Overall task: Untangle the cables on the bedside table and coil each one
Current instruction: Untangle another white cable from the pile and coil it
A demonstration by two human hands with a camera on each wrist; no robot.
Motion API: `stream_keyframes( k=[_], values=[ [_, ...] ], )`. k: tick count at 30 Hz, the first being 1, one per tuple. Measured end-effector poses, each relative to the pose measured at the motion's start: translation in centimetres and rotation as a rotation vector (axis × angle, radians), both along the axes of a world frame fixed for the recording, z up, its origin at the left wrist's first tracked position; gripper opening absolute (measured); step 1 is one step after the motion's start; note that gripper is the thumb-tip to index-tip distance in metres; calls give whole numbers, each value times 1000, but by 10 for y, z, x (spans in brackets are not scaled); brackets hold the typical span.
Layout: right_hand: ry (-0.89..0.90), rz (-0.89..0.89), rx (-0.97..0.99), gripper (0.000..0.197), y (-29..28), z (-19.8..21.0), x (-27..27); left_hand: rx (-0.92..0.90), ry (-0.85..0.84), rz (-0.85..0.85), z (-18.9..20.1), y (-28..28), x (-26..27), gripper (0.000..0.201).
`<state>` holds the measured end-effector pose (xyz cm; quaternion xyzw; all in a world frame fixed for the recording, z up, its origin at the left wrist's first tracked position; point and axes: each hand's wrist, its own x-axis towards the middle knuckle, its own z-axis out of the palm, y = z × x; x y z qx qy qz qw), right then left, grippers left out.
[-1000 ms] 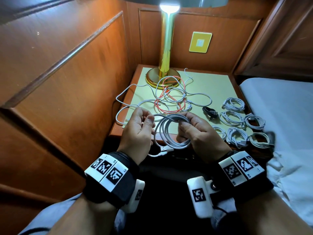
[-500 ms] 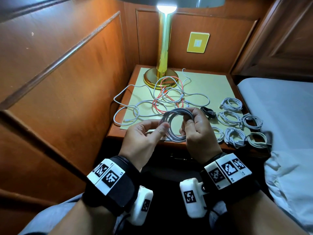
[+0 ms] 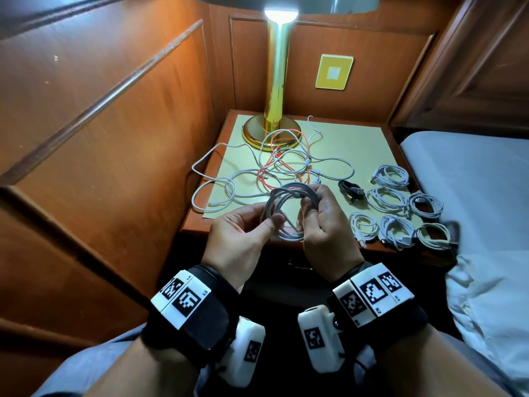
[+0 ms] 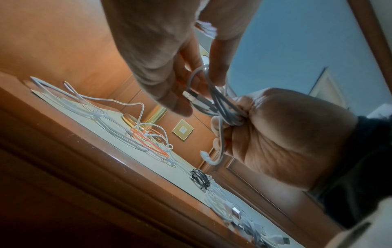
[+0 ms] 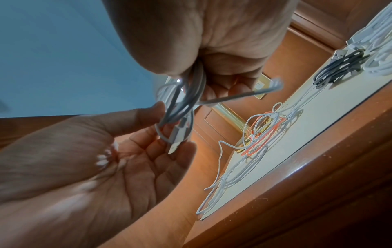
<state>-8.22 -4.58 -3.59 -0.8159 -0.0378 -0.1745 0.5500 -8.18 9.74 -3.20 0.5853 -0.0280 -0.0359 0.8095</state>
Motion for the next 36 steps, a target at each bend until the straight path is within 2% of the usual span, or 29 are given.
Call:
stream_keyframes(
  k=[3,6,9,16,20,24,28,31,36],
  values=[
    [39,31,-5,21,-2,-2,3,-39,8,-34,1,0,1,13],
    [75,48,-44,17,-5,-1,3,-108,30,-69,3,-2,0,20],
    [94,34,-100,22,-6,3,1,-193,76,-106,6,-3,-1,31],
    [86,37,-144,12,-9,6,-1,-307,182,-135,10,-1,1,37],
    [51,63,-169,13,-12,7,-2,-273,239,-136,9,0,2,57],
    [22,23,-221,14,-6,9,-6,-246,211,-146,10,-1,1,56],
    [-32,-19,-249,26,1,11,-9,-257,155,-131,9,-5,-3,62],
    [-69,-43,-267,26,1,8,-8,-222,125,-129,6,-6,-2,57],
    [-125,-40,-361,24,6,5,-10,-143,111,-138,5,-2,0,62]
  ],
)
